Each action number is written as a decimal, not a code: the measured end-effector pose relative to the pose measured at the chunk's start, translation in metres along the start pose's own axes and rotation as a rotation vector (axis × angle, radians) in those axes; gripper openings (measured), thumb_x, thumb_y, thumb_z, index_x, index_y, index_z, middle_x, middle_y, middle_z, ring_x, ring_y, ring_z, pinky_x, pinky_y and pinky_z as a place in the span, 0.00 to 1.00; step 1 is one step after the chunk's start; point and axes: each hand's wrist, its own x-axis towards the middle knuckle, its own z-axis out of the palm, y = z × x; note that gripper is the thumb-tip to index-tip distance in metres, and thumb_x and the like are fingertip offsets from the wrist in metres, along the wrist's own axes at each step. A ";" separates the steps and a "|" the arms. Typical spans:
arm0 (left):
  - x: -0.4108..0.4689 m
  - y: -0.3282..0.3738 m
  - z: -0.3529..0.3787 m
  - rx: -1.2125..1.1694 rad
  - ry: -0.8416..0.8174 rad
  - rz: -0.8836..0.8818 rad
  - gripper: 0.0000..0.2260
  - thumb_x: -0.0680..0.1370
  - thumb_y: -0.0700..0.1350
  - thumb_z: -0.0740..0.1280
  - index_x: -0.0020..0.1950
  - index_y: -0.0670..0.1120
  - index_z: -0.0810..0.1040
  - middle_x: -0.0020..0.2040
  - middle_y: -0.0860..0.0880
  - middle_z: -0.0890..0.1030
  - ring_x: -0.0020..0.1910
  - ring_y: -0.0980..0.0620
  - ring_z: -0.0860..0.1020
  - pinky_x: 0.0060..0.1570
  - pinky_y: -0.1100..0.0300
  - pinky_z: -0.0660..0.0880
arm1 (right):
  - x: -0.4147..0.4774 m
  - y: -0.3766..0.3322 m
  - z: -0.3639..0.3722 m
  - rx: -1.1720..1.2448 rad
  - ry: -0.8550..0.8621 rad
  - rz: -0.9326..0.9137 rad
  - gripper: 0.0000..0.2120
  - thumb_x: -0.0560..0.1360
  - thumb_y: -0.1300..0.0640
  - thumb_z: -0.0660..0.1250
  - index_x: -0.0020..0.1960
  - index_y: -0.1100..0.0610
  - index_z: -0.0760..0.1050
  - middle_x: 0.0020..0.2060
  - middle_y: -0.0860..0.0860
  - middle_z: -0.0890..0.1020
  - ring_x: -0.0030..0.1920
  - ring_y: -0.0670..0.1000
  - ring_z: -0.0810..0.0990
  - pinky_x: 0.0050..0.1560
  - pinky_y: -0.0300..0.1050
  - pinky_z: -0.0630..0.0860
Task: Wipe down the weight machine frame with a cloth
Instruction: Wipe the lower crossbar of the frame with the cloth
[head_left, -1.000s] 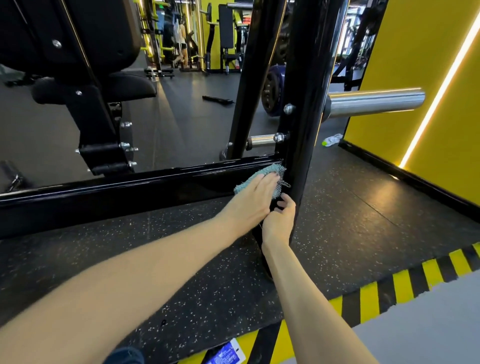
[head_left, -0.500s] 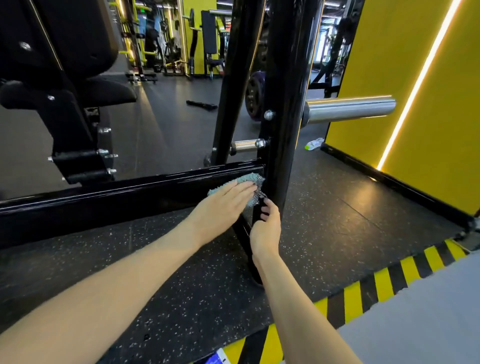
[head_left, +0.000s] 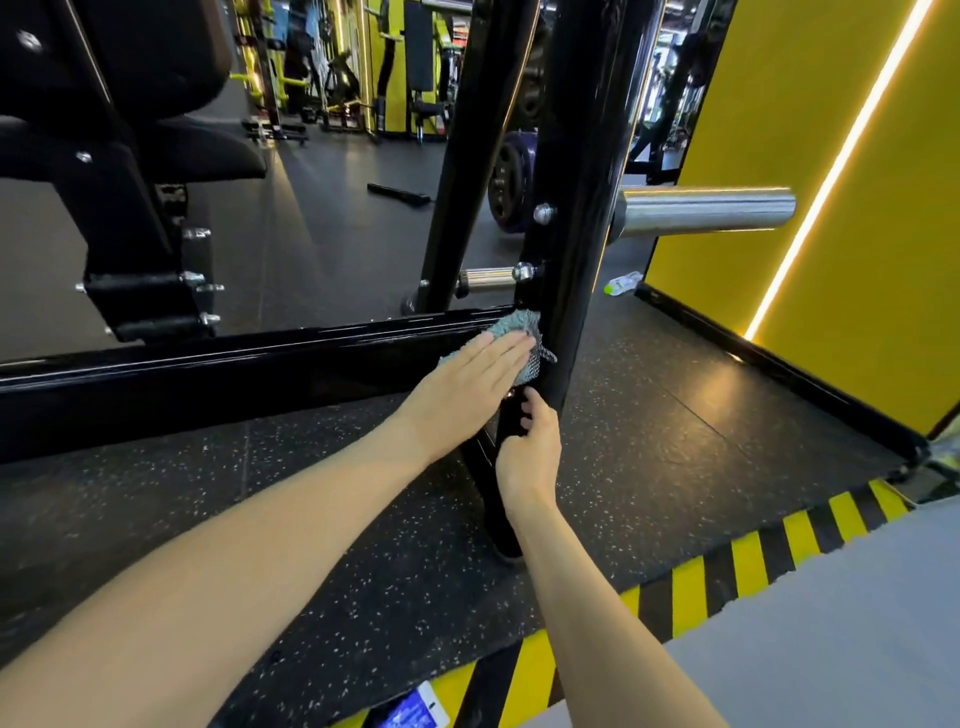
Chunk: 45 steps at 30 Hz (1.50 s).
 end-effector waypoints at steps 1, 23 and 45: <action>-0.004 -0.006 -0.001 0.010 -0.013 0.054 0.24 0.81 0.40 0.50 0.76 0.38 0.49 0.78 0.42 0.53 0.77 0.45 0.52 0.73 0.49 0.44 | -0.001 0.000 0.001 -0.025 0.013 -0.007 0.33 0.73 0.76 0.53 0.74 0.54 0.63 0.69 0.50 0.68 0.69 0.50 0.66 0.71 0.49 0.65; -0.234 -0.113 -0.023 -0.041 -0.180 0.032 0.26 0.79 0.33 0.46 0.78 0.37 0.47 0.78 0.41 0.48 0.77 0.43 0.48 0.75 0.48 0.48 | -0.053 -0.028 0.110 0.011 -0.097 0.027 0.40 0.74 0.76 0.55 0.78 0.61 0.37 0.78 0.53 0.46 0.78 0.50 0.46 0.61 0.28 0.46; 0.005 -0.011 -0.003 0.080 -0.030 -0.016 0.28 0.81 0.41 0.54 0.78 0.41 0.44 0.79 0.45 0.46 0.78 0.47 0.48 0.75 0.51 0.47 | -0.007 0.009 0.008 -0.361 0.324 -0.132 0.36 0.73 0.75 0.57 0.78 0.57 0.54 0.77 0.52 0.58 0.75 0.54 0.57 0.72 0.50 0.58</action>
